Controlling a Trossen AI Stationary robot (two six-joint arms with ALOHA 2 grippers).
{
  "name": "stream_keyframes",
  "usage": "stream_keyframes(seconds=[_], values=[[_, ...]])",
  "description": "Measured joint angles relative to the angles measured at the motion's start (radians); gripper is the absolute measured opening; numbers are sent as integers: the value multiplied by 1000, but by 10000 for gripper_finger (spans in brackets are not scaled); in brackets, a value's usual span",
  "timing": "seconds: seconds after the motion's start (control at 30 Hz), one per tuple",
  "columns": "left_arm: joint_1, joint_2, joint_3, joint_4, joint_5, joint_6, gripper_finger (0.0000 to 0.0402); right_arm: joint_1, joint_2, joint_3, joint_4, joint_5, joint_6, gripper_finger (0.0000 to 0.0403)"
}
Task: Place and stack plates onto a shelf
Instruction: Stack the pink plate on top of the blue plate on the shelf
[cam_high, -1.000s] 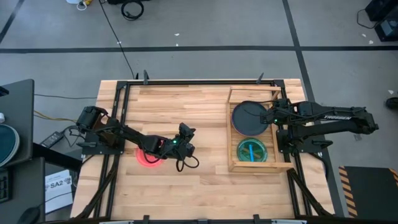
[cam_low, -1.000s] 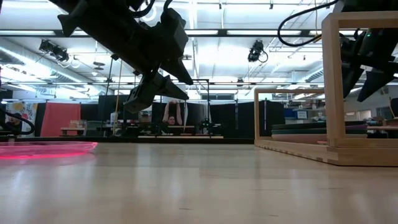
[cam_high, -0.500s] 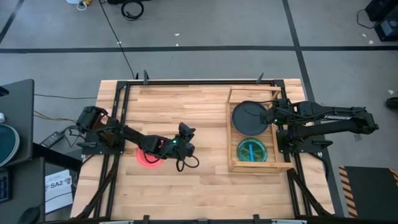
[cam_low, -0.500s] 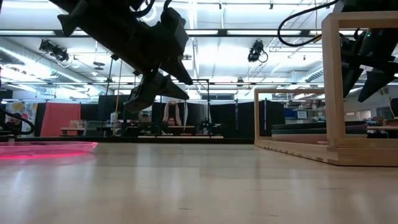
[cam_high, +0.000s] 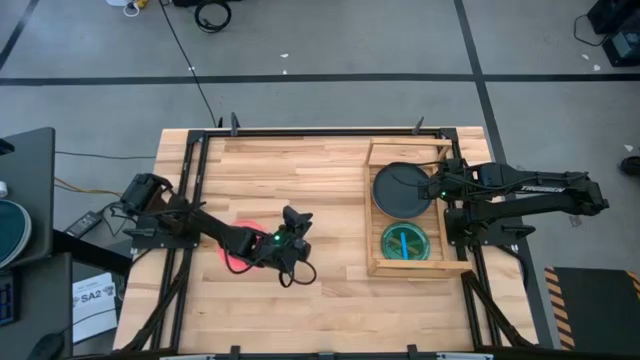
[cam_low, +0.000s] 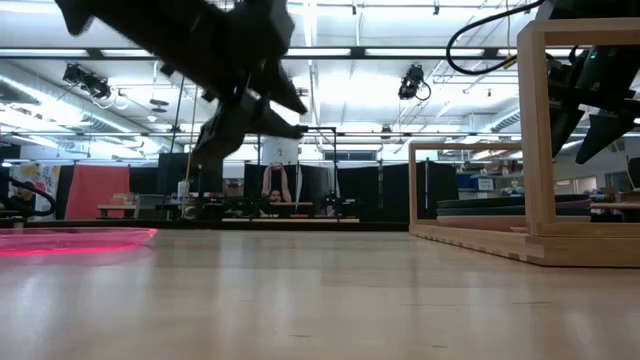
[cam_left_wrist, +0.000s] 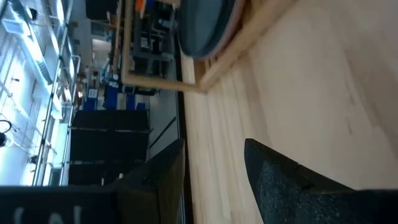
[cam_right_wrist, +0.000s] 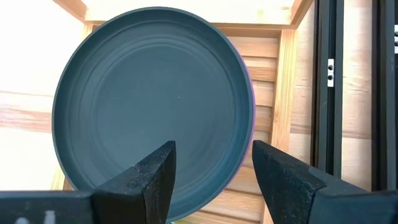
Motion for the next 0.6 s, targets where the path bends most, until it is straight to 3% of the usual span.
stream_keyframes(seconds=[0.2,0.3,0.43,0.6], values=[[-34,-1,83,-18,9,0,173,0,0,0,0,0,0,217],[-44,-1,154,-106,72,-9,173,0,0,0,0,0,0,217],[-42,-1,282,-300,212,-118,173,0,0,0,0,0,0,217],[-15,-1,453,-694,363,-257,173,0,0,0,0,0,0,216]])
